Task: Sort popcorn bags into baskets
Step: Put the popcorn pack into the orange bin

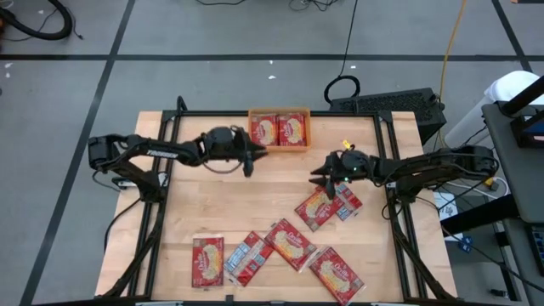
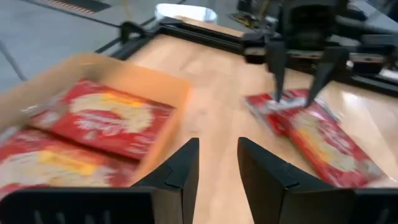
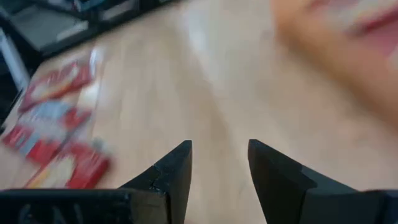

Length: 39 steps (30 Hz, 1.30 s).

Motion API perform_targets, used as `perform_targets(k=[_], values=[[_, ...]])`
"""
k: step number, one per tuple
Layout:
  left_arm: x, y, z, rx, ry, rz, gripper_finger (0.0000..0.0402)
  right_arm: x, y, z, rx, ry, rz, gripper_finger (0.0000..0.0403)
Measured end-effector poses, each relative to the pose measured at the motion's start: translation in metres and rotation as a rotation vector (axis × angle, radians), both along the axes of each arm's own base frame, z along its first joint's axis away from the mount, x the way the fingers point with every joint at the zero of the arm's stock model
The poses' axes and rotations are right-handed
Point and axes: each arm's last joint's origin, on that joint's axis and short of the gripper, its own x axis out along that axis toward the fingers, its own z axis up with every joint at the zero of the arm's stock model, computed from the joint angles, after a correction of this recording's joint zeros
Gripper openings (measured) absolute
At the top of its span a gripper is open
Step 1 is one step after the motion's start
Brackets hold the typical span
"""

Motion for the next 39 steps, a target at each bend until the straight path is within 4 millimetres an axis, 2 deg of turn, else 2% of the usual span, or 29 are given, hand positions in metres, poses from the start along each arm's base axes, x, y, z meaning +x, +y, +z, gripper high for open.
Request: perform_targets(k=[5,11,19,22,27,39], values=[[0.008,-0.027,0.0,0.031,0.012,-0.022,0.0111,-0.002,0.016,-0.006,0.138,0.116,0.007,0.0148],[0.013,-0.052,-0.001,0.053,0.017,-0.075,0.0111,-0.005,0.029,0.0,0.204,0.274,-0.042,0.0148],[0.015,-0.075,-0.005,0.065,0.051,-0.088,0.0111,-0.025,0.036,0.015,0.27,0.512,-0.198,0.0149],[0.015,-0.08,-0.005,0.072,0.046,-0.09,0.0111,-0.03,0.035,0.018,0.29,0.513,-0.244,0.0149],[0.015,-0.082,-0.005,0.081,0.048,-0.075,0.0111,-0.029,0.029,0.02,0.222,0.482,-0.212,0.0159],[0.015,-0.081,-0.005,0.067,0.045,-0.046,0.0111,-0.026,0.003,0.007,0.131,0.56,-0.265,0.0256]])
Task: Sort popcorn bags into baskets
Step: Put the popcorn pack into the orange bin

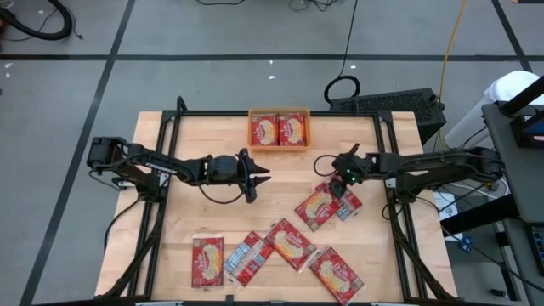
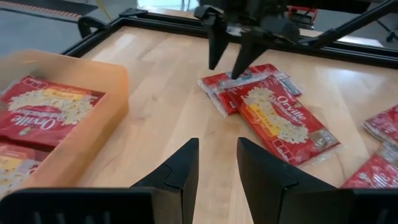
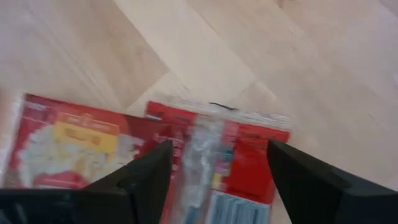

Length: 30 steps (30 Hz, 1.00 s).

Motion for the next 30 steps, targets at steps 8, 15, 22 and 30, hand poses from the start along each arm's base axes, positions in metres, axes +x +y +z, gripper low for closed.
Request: perform_targets(k=[8,15,22,30], values=[[0.0,0.001,0.0,0.003,0.0,0.019,0.0111,0.013,0.001,-0.006,0.034,-0.049,0.16,0.0242],[0.0,0.001,-0.001,-0.004,0.007,0.022,0.0111,0.014,0.001,-0.014,0.026,0.002,0.215,0.018],[0.0,0.001,-0.001,0.0,0.007,0.037,0.0111,0.015,0.001,-0.019,0.014,0.024,0.234,0.0073],[0.0,0.001,0.0,-0.022,-0.009,0.046,0.0111,0.027,-0.001,-0.01,-0.04,-0.117,0.252,0.0006]])
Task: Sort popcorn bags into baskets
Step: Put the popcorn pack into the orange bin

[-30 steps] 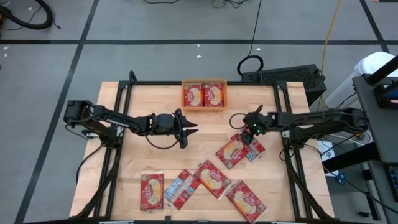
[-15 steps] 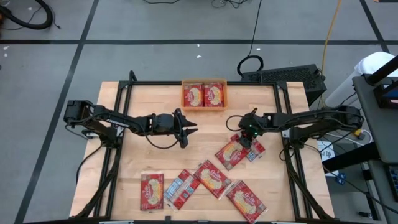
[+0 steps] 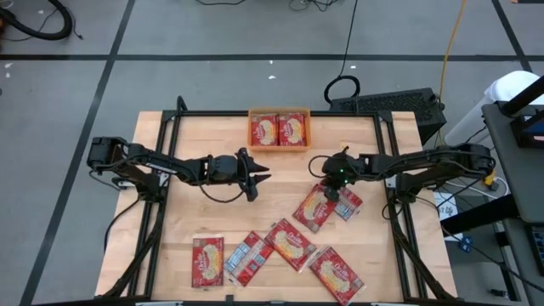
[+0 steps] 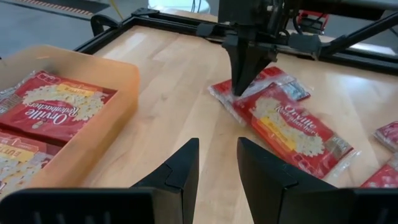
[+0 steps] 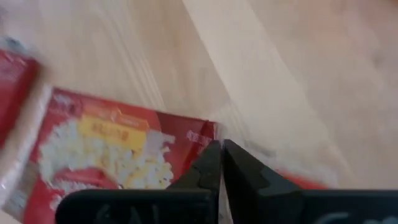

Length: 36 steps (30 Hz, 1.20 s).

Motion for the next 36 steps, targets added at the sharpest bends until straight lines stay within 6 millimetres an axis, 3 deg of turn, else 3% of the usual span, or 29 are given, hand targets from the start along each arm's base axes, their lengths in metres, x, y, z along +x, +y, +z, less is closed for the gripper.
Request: perform_targets(k=[4,9,17,22,26,31,36], values=[[0.004,0.0,-0.005,-0.007,-0.014,0.003,0.0111,0.007,-0.002,0.007,-0.037,-0.103,0.016,0.0002],[0.018,0.0,-0.028,-0.058,-0.044,-0.007,0.0129,0.01,-0.007,0.01,-0.055,-0.157,0.005,0.0],[0.045,-0.001,-0.065,-0.196,-0.106,-0.013,0.0218,0.014,-0.012,0.016,-0.096,-0.226,0.016,0.0],[0.07,-0.003,-0.077,-0.288,-0.094,-0.085,0.0273,0.017,-0.013,0.02,-0.127,-0.274,0.03,0.0],[0.09,-0.003,-0.085,-0.347,-0.085,-0.111,0.0294,0.019,-0.013,0.022,-0.14,-0.302,0.039,0.0],[0.103,0.004,-0.093,-0.351,-0.039,-0.084,0.0266,0.02,-0.014,0.025,-0.151,-0.333,0.043,0.0],[0.105,0.013,-0.087,-0.314,-0.057,-0.084,0.0148,0.022,-0.013,0.027,-0.155,-0.368,0.063,0.0]])
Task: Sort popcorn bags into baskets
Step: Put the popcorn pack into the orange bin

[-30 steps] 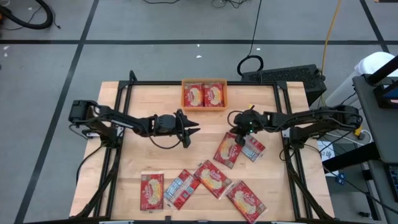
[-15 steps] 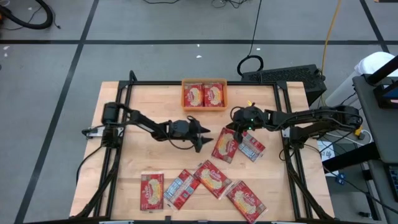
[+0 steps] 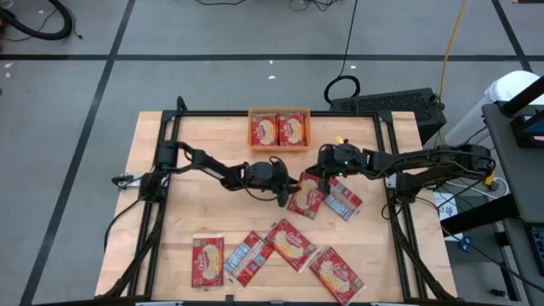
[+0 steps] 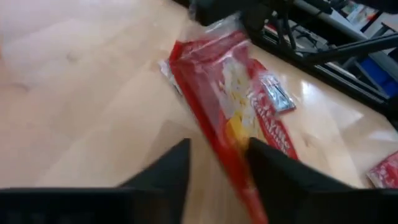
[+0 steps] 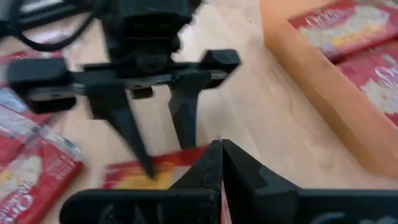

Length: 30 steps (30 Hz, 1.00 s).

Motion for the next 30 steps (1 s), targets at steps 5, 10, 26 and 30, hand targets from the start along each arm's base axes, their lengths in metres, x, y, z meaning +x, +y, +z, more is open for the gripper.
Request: perform_targets(k=[5,10,26,30], values=[[-0.001,0.013,0.001,0.028,-0.012,-0.035,0.0017,0.0,0.0,0.005,-0.011,-0.035,0.009,0.0],[-0.004,0.028,0.007,0.005,-0.028,-0.11,0.0009,-0.005,0.001,0.016,0.003,-0.088,-0.004,0.0],[-0.058,0.031,0.134,0.541,0.249,-0.157,0.0002,0.017,0.006,0.128,-0.118,-0.01,-0.01,0.0152],[-0.066,0.022,0.139,0.688,0.425,-0.176,0.0002,0.047,0.01,0.136,-0.215,0.023,0.033,0.0174]])
